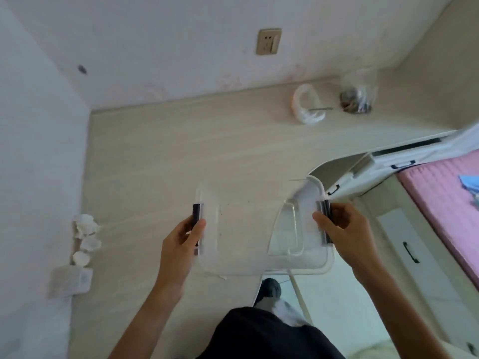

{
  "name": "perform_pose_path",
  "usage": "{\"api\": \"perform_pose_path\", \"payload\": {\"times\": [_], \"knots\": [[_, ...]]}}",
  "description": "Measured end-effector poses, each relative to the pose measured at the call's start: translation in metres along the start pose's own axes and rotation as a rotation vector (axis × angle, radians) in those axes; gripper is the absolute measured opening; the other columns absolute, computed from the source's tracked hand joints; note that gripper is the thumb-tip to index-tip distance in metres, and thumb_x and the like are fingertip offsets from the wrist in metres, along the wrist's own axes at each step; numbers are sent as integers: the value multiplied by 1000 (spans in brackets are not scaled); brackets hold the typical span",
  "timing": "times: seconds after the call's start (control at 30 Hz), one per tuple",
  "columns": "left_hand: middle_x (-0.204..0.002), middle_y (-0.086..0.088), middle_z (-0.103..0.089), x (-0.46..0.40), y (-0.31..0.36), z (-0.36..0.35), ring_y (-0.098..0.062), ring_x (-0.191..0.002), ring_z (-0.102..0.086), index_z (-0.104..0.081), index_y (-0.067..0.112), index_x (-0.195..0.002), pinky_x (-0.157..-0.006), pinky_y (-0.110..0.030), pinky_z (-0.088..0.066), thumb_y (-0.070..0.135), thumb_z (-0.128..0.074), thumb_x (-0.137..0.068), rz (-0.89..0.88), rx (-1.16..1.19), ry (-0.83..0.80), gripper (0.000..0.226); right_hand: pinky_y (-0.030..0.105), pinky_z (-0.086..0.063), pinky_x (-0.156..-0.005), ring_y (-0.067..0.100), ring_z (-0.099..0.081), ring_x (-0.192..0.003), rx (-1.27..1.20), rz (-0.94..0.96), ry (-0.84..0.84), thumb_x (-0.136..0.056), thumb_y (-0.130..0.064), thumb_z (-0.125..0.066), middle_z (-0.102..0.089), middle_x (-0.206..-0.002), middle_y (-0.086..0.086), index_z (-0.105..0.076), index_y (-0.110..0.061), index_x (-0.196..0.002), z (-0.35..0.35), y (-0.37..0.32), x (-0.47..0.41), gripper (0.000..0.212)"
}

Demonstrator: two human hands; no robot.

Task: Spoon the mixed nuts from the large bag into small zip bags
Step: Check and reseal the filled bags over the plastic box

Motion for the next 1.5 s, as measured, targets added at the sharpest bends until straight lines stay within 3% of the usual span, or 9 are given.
{"api": "perform_pose_path", "payload": {"times": [0.2, 0.37, 0.6, 0.77, 1.0, 1.17, 1.27, 1.33, 1.5], "knots": [[-79, 13, -72, -38, 20, -125, 0, -69, -61, -79, 30, -105, -66, -22, -47, 42, -74, -93, -65, -85, -77, 18, 16, -54, -52, 4, -71, -77, -93, -84, 145, -89, -25, -80, -75, -88, -17, -67, -30, -100, 91, 48, -32, 18], [-76, 16, -71, -66, 46, -216, 1, -66, -60, -79, 30, -102, -57, -10, -46, 39, -73, -94, -125, -163, -189, 14, 18, -55, -53, 11, -72, -77, -117, -141, 229, -89, -26, -79, -75, -88, -5, -68, -27, -101, 147, 66, -65, 16], [-74, 19, -70, -108, 71, -325, 2, -66, -59, -78, 27, -102, -63, -15, -46, 39, -71, -95, -150, -291, -325, 15, 21, -56, -52, 19, -73, -82, -196, -229, 359, -88, -23, -80, -76, -88, -2, -68, -23, -100, 200, 93, -110, 17], [-74, 14, -70, -144, 86, -395, -1, -66, -59, -78, 25, -100, -59, -11, -47, 39, -72, -94, -160, -346, -427, 16, 19, -54, -49, 28, -73, -85, -265, -302, 464, -88, -21, -80, -76, -91, 6, -68, -22, -100, 221, 112, -134, 17], [-73, 1, -62, -243, 121, -520, -9, -66, -54, -76, 20, -89, -54, -15, -44, 40, -72, -94, -131, -395, -558, 20, 26, -58, -55, 21, -73, -84, -252, -368, 588, -86, -26, -81, -75, -92, 0, -65, -26, -101, 247, 103, -233, 21], [-77, -2, -61, -302, 135, -566, -13, -71, -54, -75, 18, -90, -63, -29, -44, 39, -71, -96, -60, -386, -528, 22, 39, -62, -65, 17, -72, -83, -183, -379, 584, -88, -30, -79, -73, -93, -5, -64, -29, -100, 261, 77, -321, 19], [-79, 5, -70, -326, 139, -579, -7, -71, -62, -79, 29, -87, -69, -34, -49, 35, -71, -96, -32, -377, -492, 13, 29, -57, -62, 12, -70, -82, -136, -368, 586, -87, -29, -80, -72, -92, -9, -62, -36, -95, 268, 65, -362, 21], [-83, 10, -76, -334, 137, -582, -5, -74, -68, -79, 34, -89, -72, -33, -53, 33, -71, -96, -10, -367, -477, 11, 29, -57, -62, 11, -70, -82, -120, -358, 572, -87, -28, -80, -72, -91, -10, -62, -36, -93, 274, 61, -385, 21], [-93, 13, -79, -344, 136, -574, -5, -81, -73, -77, 30, -104, -66, -21, -55, 34, -71, -96, 6, -337, -416, 11, 44, -62, -77, 16, -70, -86, -54, -371, 500, -88, -29, -78, -72, -94, -7, -62, -35, -95, 275, 54, -428, 19]]}}
Point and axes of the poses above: each hand's wrist, its own x-axis away from the middle knuckle, its own z-axis out of the back of the hand, y = z × x, the point moved 8 cm from there along -x, towards the middle knuckle
